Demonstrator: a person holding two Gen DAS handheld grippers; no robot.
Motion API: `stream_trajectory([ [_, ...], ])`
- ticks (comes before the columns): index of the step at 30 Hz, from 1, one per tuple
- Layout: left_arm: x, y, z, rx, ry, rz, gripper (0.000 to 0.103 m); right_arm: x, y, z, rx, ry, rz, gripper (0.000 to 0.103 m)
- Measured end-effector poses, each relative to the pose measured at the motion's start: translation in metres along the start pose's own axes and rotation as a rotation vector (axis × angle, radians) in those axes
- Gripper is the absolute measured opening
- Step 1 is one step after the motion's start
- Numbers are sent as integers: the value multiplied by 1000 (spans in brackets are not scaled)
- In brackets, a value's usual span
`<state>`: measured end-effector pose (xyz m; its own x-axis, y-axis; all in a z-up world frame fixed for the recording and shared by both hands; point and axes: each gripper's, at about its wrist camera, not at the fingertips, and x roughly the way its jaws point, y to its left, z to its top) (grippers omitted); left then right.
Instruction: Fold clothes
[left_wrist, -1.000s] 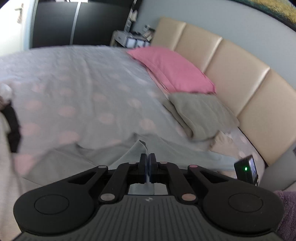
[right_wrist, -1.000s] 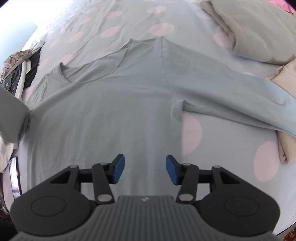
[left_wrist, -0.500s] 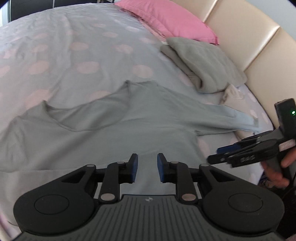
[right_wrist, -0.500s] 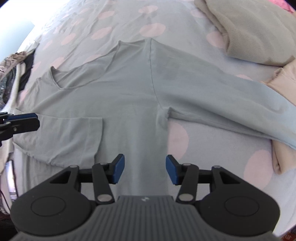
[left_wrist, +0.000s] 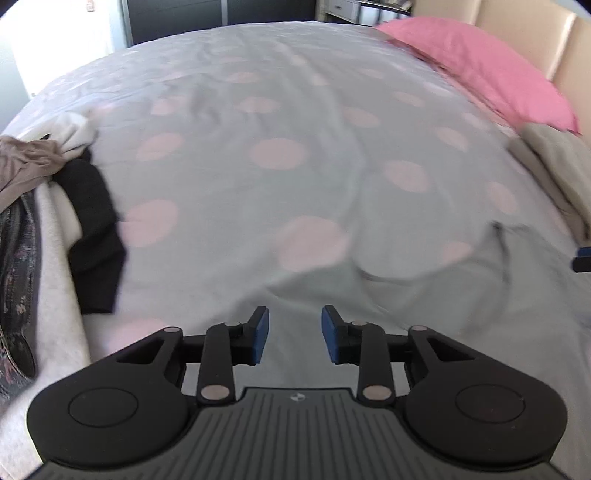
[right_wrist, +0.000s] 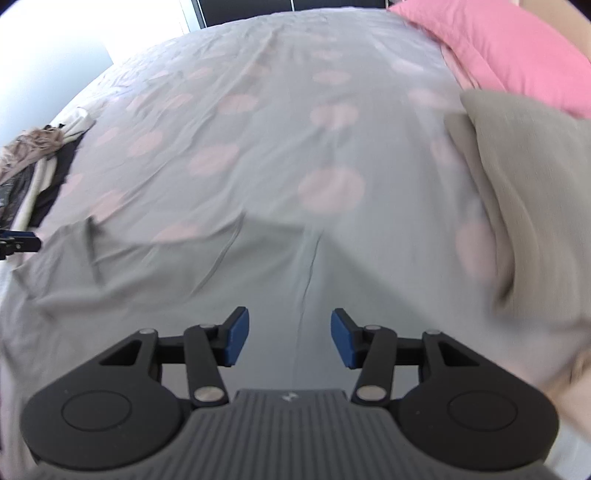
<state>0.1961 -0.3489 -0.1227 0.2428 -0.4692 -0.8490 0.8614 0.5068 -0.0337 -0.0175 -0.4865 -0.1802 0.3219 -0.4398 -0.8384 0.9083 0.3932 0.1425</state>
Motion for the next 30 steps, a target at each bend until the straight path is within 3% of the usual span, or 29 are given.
stream_trajectory([
  [5,36,22,3,-9,7,19,40,44,-10,26,-10,5,-23,53],
  [10,52,22,-1,-12,-25,-33,39,86,-18,44,-11,27,-40,47],
  [11,53,21,-1,-15,-31,-51,32,88,-17,43,-17,23,-33,46],
  [12,53,20,-2,-20,-39,-74,17,88,-15,41,-29,11,-21,37],
  [13,53,19,-3,-25,-46,-97,10,87,-13,39,-40,-1,-10,24],
  [14,52,16,-3,-16,-62,-95,4,86,-12,39,-46,-12,-9,22],
  [15,50,12,-4,-2,-81,-85,0,84,-12,39,-46,-23,-15,11],
  [20,22,7,8,14,-226,-44,0,73,-10,41,-47,-76,-48,7],
  [23,26,5,20,22,-207,-3,0,66,-10,42,-48,-108,-68,7],
  [27,51,0,19,29,-102,26,0,54,-7,39,-44,-133,-80,7],
  [30,56,4,13,8,-52,37,4,43,-2,31,-36,-132,-70,14],
])
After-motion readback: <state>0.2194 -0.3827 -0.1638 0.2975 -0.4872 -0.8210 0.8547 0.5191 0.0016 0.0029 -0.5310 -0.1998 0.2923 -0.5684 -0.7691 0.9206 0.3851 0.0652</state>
